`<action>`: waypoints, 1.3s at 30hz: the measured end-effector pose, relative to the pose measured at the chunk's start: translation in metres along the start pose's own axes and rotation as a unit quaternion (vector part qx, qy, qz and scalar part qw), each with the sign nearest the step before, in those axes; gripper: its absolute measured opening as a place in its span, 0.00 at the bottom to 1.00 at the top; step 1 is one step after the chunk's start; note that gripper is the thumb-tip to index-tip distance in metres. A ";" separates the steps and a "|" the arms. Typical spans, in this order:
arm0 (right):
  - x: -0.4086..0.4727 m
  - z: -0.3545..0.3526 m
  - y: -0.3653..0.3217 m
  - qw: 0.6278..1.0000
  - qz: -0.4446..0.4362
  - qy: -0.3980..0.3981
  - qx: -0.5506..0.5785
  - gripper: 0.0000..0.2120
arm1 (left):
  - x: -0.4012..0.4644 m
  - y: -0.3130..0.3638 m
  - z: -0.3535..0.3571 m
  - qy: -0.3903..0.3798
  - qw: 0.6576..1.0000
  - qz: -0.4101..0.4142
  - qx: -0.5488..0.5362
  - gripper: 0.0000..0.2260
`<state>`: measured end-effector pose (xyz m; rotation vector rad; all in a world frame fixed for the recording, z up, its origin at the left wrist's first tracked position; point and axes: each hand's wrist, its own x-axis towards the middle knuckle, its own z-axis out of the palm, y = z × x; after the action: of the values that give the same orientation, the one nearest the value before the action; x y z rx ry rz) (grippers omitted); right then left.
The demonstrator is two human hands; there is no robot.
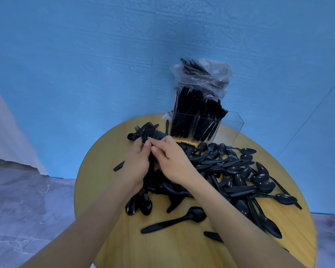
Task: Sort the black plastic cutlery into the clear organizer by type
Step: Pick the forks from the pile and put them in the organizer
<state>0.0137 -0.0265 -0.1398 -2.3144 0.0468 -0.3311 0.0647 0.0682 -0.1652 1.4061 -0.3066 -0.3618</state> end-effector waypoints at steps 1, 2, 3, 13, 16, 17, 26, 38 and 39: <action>-0.001 -0.003 0.000 1.000 0.004 -0.005 0.026 0.17 | 0.001 0.000 0.003 -0.006 1.000 -0.008 -0.010 0.11; -0.002 -0.007 0.000 0.998 0.005 -0.011 0.058 0.16 | 0.001 0.001 0.005 -0.012 1.000 -0.014 -0.021 0.11; -0.002 -0.012 0.002 0.998 0.006 -0.010 0.069 0.16 | 0.002 0.001 0.006 -0.015 0.999 -0.013 -0.027 0.10; 0.042 -0.068 0.090 0.959 0.223 0.060 -0.162 0.15 | 0.024 0.003 0.012 0.007 1.000 -0.007 0.006 0.08; 0.051 -0.063 0.096 0.946 0.263 0.015 -0.188 0.20 | 0.028 0.002 0.017 -0.004 1.000 -0.004 0.008 0.08; 0.053 -0.060 0.096 0.944 0.272 0.007 -0.188 0.21 | 0.029 0.002 0.018 -0.007 1.000 -0.003 0.008 0.08; 0.070 -0.056 0.090 0.939 0.333 0.008 -0.087 0.18 | 0.035 0.000 0.020 0.000 1.000 0.011 0.026 0.08; 0.054 -0.087 0.070 0.919 0.265 0.183 0.226 0.06 | 0.035 0.008 0.034 -0.018 0.998 0.040 0.048 0.08; 0.050 -0.091 0.063 0.923 0.248 0.187 0.226 0.04 | 0.034 0.010 0.037 -0.023 0.997 0.050 0.051 0.08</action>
<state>0.0437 -0.1413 -0.1131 -1.6810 0.6639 -0.4590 0.0811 0.0220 -0.1500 1.4776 -0.4373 -0.2998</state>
